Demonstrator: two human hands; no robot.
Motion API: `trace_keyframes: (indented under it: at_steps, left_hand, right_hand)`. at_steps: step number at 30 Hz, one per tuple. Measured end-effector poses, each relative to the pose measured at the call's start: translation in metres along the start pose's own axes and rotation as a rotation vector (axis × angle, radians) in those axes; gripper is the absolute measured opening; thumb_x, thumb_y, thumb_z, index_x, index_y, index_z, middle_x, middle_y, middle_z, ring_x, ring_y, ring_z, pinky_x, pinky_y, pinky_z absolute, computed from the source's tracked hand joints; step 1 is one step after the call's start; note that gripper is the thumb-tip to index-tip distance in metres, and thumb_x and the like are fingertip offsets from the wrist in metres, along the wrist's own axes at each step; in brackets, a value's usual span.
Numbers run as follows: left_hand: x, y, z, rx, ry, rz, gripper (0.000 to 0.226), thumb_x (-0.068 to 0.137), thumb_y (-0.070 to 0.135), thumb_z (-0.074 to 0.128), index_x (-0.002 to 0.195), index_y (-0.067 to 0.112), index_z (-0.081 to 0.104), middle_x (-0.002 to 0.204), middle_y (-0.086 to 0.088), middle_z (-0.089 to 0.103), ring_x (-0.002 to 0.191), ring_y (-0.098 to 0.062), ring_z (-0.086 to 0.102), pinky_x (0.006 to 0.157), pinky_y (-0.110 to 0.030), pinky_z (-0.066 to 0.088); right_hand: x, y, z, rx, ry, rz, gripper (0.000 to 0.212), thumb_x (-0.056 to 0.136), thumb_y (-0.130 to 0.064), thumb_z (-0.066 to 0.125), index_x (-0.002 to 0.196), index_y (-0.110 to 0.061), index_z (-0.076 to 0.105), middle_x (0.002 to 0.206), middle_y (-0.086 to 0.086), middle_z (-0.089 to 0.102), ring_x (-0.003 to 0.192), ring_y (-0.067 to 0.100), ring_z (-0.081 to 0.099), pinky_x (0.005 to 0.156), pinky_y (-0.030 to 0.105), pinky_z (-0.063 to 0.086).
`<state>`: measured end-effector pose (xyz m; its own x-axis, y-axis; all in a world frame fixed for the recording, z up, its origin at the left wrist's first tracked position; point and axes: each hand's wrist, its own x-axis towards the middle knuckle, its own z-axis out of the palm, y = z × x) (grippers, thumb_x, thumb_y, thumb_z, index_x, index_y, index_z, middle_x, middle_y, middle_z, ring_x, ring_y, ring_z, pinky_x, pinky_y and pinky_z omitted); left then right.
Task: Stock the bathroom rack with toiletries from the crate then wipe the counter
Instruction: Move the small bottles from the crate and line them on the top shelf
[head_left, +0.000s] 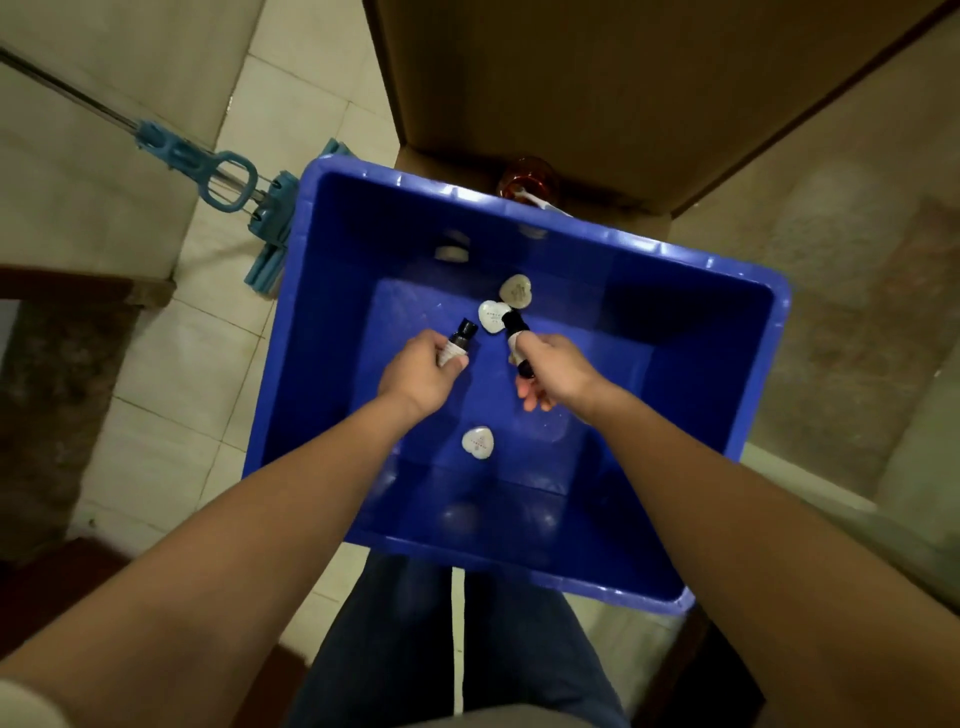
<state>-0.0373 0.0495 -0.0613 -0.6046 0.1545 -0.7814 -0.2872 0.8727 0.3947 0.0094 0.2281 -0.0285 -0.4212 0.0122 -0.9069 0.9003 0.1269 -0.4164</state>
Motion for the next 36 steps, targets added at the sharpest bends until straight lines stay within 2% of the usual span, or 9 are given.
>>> trace_keyframes:
  at_steps: [5, 9, 12, 14, 18, 22, 30, 33, 36]
  left_hand:
    - [-0.038, 0.020, -0.015, -0.162, -0.006, -0.009, 0.032, 0.095, 0.031, 0.057, 0.122, 0.015, 0.052, 0.110, -0.004, 0.065, 0.096, -0.024, 0.061, 0.083, -0.035, 0.047]
    - [-0.076, 0.044, -0.030, -0.259, -0.015, 0.041, 0.036, 0.097, 0.027, 0.055, 0.131, 0.019, 0.046, 0.086, 0.005, 0.061, 0.079, -0.017, 0.058, 0.078, -0.037, 0.050]
    - [-0.100, 0.057, -0.038, -0.296, -0.072, 0.104, 0.038, 0.098, 0.022, 0.055, 0.134, 0.015, 0.045, 0.093, -0.004, 0.062, 0.085, -0.021, 0.057, 0.080, -0.040, 0.050]
    - [-0.115, 0.064, -0.042, -0.323, -0.127, 0.144, 0.039, 0.099, 0.020, 0.053, 0.136, 0.014, 0.044, 0.103, -0.008, 0.063, 0.090, -0.021, 0.059, 0.075, -0.035, 0.050]
    - [-0.146, 0.079, -0.052, -0.387, -0.226, 0.194, 0.038, 0.100, 0.021, 0.050, 0.137, 0.018, 0.043, 0.104, 0.000, 0.063, 0.086, -0.011, 0.061, 0.065, -0.023, 0.050]
    - [-0.172, 0.090, -0.059, -0.437, -0.368, 0.245, 0.033, 0.102, 0.019, 0.047, 0.135, 0.018, 0.045, 0.115, -0.009, 0.067, 0.088, -0.016, 0.062, 0.066, -0.026, 0.051]
    - [-0.230, 0.119, -0.063, -0.537, -0.681, 0.295, 0.024, 0.099, 0.007, 0.038, 0.115, 0.015, 0.056, 0.098, -0.009, 0.071, 0.085, -0.019, 0.066, 0.070, -0.033, 0.051]
    - [-0.255, 0.127, -0.056, -0.467, -0.799, 0.353, 0.028, 0.095, 0.006, 0.036, 0.112, 0.011, 0.058, 0.092, -0.008, 0.070, 0.080, -0.017, 0.064, 0.068, -0.032, 0.049]
    - [-0.277, 0.131, -0.043, -0.358, -0.888, 0.401, 0.027, 0.098, 0.018, 0.037, 0.106, 0.011, 0.061, 0.095, -0.007, 0.067, 0.080, -0.015, 0.061, 0.068, -0.029, 0.048]
  right_hand:
    - [-0.055, -0.002, -0.006, 0.213, -0.025, 0.019, 0.024, 0.097, -0.032, 0.037, 0.084, -0.013, 0.044, 0.067, 0.012, 0.065, 0.055, 0.024, 0.063, 0.049, 0.024, 0.049]
    - [-0.098, -0.001, -0.005, 0.331, 0.014, -0.015, 0.016, 0.096, -0.029, 0.034, 0.096, -0.019, 0.046, 0.075, 0.011, 0.067, 0.062, 0.026, 0.069, 0.051, 0.025, 0.053]
    - [-0.126, 0.003, 0.000, 0.389, 0.049, -0.047, 0.016, 0.093, -0.025, 0.033, 0.097, -0.017, 0.046, 0.077, 0.009, 0.068, 0.064, 0.025, 0.071, 0.054, 0.027, 0.054]
    - [-0.144, 0.006, 0.005, 0.420, 0.073, -0.063, 0.018, 0.090, -0.021, 0.033, 0.101, -0.015, 0.045, 0.080, 0.009, 0.068, 0.068, 0.025, 0.071, 0.060, 0.030, 0.055]
    - [-0.184, 0.014, 0.017, 0.527, 0.151, -0.132, 0.022, 0.089, -0.016, 0.030, 0.102, -0.012, 0.047, 0.082, 0.009, 0.067, 0.074, 0.023, 0.072, 0.067, 0.033, 0.056]
    - [-0.225, 0.018, 0.033, 0.721, 0.223, -0.198, 0.026, 0.092, -0.015, 0.029, 0.097, -0.008, 0.053, 0.077, 0.006, 0.065, 0.070, 0.021, 0.068, 0.063, 0.032, 0.054]
    - [-0.303, 0.041, 0.060, 1.076, 0.308, -0.375, 0.033, 0.094, -0.021, 0.029, 0.108, -0.005, 0.054, 0.077, 0.009, 0.057, 0.067, 0.022, 0.056, 0.062, 0.033, 0.047]
    - [-0.324, 0.055, 0.068, 1.163, 0.375, -0.427, 0.035, 0.093, -0.023, 0.028, 0.105, -0.005, 0.055, 0.073, 0.008, 0.054, 0.061, 0.020, 0.051, 0.058, 0.031, 0.042]
    - [-0.345, 0.072, 0.074, 1.235, 0.445, -0.461, 0.036, 0.092, -0.025, 0.027, 0.104, -0.005, 0.055, 0.071, 0.008, 0.053, 0.059, 0.020, 0.048, 0.057, 0.030, 0.039]
